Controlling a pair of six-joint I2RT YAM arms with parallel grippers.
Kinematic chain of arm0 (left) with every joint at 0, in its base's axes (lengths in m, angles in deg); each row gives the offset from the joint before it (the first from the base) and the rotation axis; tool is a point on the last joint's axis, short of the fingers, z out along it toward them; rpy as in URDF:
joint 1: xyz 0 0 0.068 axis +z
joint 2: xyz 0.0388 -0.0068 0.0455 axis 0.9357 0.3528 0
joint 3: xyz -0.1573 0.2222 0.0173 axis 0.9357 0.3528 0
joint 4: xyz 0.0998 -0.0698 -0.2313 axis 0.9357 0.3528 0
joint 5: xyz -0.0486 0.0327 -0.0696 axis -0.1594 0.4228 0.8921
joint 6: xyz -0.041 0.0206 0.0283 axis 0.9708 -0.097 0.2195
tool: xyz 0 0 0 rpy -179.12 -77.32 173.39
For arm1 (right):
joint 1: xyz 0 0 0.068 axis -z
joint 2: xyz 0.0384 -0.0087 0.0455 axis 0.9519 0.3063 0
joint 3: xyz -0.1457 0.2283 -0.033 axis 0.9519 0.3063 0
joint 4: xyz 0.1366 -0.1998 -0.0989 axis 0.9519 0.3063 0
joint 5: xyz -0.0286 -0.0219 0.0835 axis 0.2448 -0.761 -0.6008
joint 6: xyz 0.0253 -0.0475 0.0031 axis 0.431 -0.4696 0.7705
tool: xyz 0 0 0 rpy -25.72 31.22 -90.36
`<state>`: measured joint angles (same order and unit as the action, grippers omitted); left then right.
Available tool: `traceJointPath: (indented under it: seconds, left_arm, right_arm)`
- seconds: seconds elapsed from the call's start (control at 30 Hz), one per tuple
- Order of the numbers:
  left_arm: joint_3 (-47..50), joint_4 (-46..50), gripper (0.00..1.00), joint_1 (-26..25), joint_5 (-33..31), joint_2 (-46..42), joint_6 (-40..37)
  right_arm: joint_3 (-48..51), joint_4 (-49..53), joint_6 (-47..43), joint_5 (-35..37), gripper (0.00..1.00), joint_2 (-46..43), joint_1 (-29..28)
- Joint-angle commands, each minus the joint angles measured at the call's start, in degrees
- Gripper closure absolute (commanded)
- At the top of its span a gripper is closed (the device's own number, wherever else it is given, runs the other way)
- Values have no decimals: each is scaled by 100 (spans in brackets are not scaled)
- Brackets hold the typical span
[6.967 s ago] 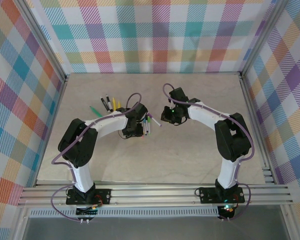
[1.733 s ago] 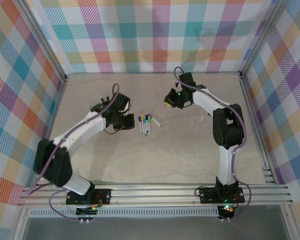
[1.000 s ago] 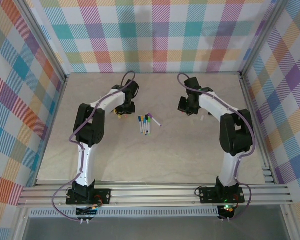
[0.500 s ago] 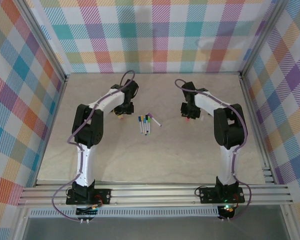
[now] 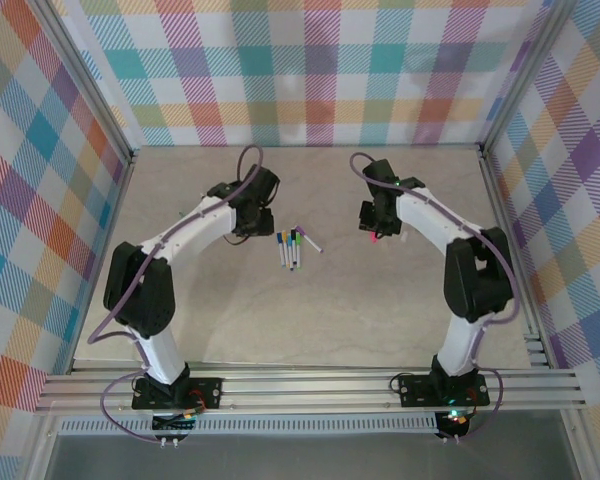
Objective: Open the pen caps
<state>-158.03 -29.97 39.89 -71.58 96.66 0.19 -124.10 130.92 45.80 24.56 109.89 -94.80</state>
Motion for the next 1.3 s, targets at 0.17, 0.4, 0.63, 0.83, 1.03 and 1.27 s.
traceJointPath:
  seconds: [0.17, 0.4, 0.63, 0.83, 1.03, 1.27]
  left_arm:
    - [459, -779, 59, -296, 436, 249, 626]
    - [492, -1203, 57, -324, 649, 786, 921]
    - [373, -1199, 58, -341, 574, 1177, 969]
    - [322, -1074, 59, -343, 321, 1314, 996]
    - [256, -1011, 63, -342, 286, 1513, 952]
    - [116, -960, 66, -342, 290, 1885, 873]
  right_arm:
    - [762, -389, 311, -503, 64, -479, -365]
    - [901, -511, 328, -611, 64, -492, -368]
    - [961, -575, 285, -619, 64, -491, -365]
    - [932, -594, 264, -655, 65, -397, -365]
    - [930, -621, 271, -682, 66, -305, -365]
    - [884, -621, 283, -760, 66, -271, -356]
